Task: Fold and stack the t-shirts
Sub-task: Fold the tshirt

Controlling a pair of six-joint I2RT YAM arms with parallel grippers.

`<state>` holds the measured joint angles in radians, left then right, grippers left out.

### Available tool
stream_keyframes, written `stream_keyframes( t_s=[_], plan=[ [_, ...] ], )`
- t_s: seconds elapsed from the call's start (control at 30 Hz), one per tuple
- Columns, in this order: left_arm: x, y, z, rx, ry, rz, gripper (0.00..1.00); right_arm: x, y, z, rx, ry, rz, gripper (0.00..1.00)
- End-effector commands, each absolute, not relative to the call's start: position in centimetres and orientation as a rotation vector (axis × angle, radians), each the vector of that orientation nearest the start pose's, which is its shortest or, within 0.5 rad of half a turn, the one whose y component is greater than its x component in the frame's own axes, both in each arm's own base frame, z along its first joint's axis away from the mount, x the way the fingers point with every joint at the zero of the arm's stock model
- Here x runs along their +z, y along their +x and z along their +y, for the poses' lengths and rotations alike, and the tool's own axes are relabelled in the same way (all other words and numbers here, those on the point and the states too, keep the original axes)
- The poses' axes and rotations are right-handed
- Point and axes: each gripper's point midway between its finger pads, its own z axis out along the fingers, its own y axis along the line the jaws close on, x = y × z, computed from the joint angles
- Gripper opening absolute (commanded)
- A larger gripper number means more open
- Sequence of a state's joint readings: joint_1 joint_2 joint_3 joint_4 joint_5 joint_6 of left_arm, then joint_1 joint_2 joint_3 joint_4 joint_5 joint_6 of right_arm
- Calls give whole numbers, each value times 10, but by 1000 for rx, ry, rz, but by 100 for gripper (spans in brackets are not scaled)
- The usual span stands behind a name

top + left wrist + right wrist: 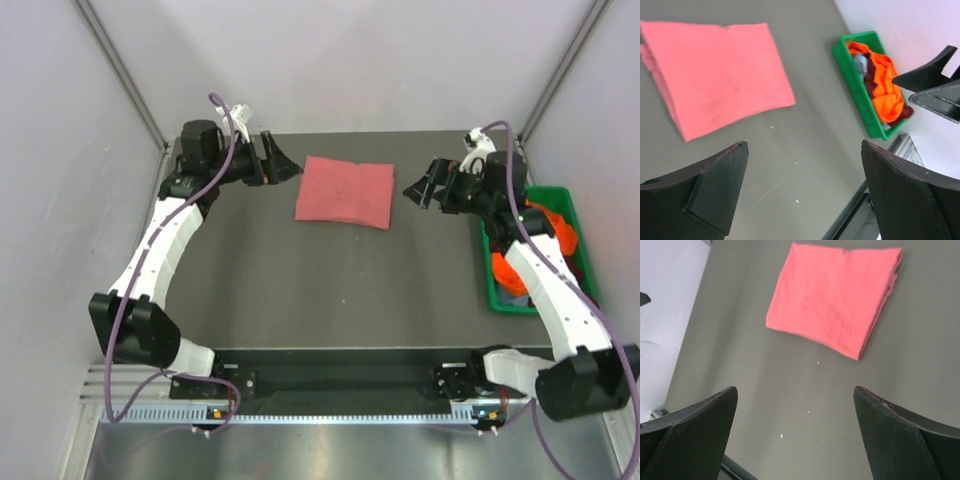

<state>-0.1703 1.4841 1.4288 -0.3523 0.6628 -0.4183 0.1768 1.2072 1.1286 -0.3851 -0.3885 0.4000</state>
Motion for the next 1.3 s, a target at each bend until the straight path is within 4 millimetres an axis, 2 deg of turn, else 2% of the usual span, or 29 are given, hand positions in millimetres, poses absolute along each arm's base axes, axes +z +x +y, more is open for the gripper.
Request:
stream_keyframes(
  t_s=[0.0, 0.1, 0.2, 0.3, 0.33, 0.37, 0.4, 0.43, 0.57, 0.6, 0.67, 0.7, 0.77, 0.8, 0.9, 0.97, 1.0, 1.07, 1.1, 1.13, 1.27],
  plan=[
    [326, 371, -198, -1101, 287, 1932, 99, 261, 325, 134, 690, -2, 2095, 100],
    [334, 363, -194, -1099, 238, 1897, 99, 269, 318, 133, 691, 0, 2065, 100],
    [332, 368, -181, -1061, 95, 1857, 99, 273, 314, 133, 701, 4, 2041, 100],
    [288, 391, -157, -871, 80, 1948, 99, 273, 312, 134, 713, 0, 2035, 100],
    [276, 409, -153, -819, 77, 1994, 99, 272, 310, 135, 723, -7, 2038, 100],
    [261, 413, -151, -794, 84, 2057, 99, 272, 310, 137, 731, -11, 2037, 100],
    [267, 425, -150, -761, 124, 2046, 99, 271, 310, 138, 739, -16, 2038, 100],
    [244, 438, -151, -755, 118, 2101, 94, 270, 308, 140, 754, -30, 2041, 100],
    [218, 481, -152, -742, 102, 2133, 88, 269, 310, 141, 755, -52, 2040, 100],
    [200, 497, -155, -747, 98, 2172, 86, 269, 311, 142, 755, -56, 2043, 100],
    [178, 511, -158, -768, 95, 2224, 77, 267, 313, 142, 756, -59, 2048, 100],
    [159, 522, -166, -826, 110, 2257, 74, 267, 313, 143, 758, -63, 2048, 100],
    [143, 528, -174, -881, 116, 2282, 70, 267, 316, 144, 759, -63, 2042, 100],
    [129, 536, -177, -898, 106, 2288, 69, 267, 317, 144, 761, -67, 2039, 100],
    [105, 546, -179, -912, 93, 2305, 69, 262, 320, 147, 774, -73, 2051, 100],
    [98, 552, -183, -930, 100, 2296, 70, 257, 323, 149, 784, -75, 2064, 100],
    [88, 554, -186, -946, 94, 2304, 70, 255, 324, 149, 785, -76, 2068, 100],
    [85, 559, -193, -976, 117, 2280, 70, 248, 327, 150, 787, -72, 2081, 100],
    [73, 560, -196, -978, 117, 2298, 70, 246, 328, 150, 787, -72, 2083, 100],
    [68, 560, -200, -974, 126, 2305, 70, 243, 330, 150, 786, -69, 2088, 100],
    [48, 569, -199, -899, 85, 2347, 68, 240, 333, 153, 796, -71, 2098, 100]
  ],
)
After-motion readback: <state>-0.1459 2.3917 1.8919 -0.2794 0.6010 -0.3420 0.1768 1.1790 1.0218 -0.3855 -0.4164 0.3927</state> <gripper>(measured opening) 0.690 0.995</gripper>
